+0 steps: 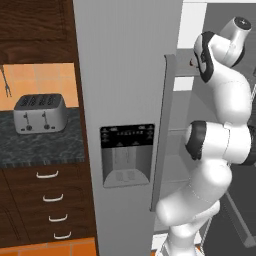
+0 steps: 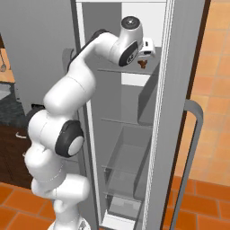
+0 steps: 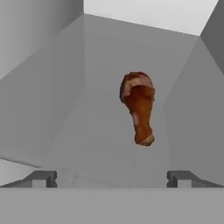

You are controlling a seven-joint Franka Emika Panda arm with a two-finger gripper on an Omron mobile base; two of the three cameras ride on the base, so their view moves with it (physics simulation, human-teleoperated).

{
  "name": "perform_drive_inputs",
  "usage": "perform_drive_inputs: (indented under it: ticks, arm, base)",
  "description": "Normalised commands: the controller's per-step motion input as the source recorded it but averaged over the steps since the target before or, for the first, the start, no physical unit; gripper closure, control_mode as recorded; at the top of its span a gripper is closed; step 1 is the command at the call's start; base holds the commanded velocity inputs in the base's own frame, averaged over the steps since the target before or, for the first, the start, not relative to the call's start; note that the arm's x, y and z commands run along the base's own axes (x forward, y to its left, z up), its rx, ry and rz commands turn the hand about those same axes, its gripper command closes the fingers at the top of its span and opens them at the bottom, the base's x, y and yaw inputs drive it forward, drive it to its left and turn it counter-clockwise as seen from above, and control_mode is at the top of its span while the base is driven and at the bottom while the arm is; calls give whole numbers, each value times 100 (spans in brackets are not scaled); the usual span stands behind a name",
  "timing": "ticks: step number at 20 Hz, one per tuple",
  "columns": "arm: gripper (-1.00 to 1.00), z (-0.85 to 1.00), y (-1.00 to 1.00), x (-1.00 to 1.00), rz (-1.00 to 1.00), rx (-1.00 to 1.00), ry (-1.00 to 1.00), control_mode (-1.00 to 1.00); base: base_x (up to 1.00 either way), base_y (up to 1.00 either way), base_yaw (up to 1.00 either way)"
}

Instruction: Place one lemon and one chicken drumstick in each tupperware on the nearby counter, to pack two identical lunches.

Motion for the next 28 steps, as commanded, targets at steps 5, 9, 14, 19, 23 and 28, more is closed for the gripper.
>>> perform_drive_inputs:
  ticks: [5, 9, 14, 19, 23, 28]
  arm:
    - [-100, -9, -2, 39, 0, 0, 5, -100]
    - [-100, 0, -21, 47, 0, 0, 0, -100]
    - [-100, 0, -21, 49, 0, 0, 0, -100]
    - [-100, 0, -11, 34, 0, 0, 0, -100]
    - [-100, -11, -1, 29, 0, 0, 6, -100]
    - [-100, -36, 0, 6, 0, 2, 13, -100]
  base:
    - [0, 0, 0]
    - [0, 0, 0]
    - [0, 0, 0]
    - [0, 0, 0]
    - [0, 0, 0]
    - [0, 0, 0]
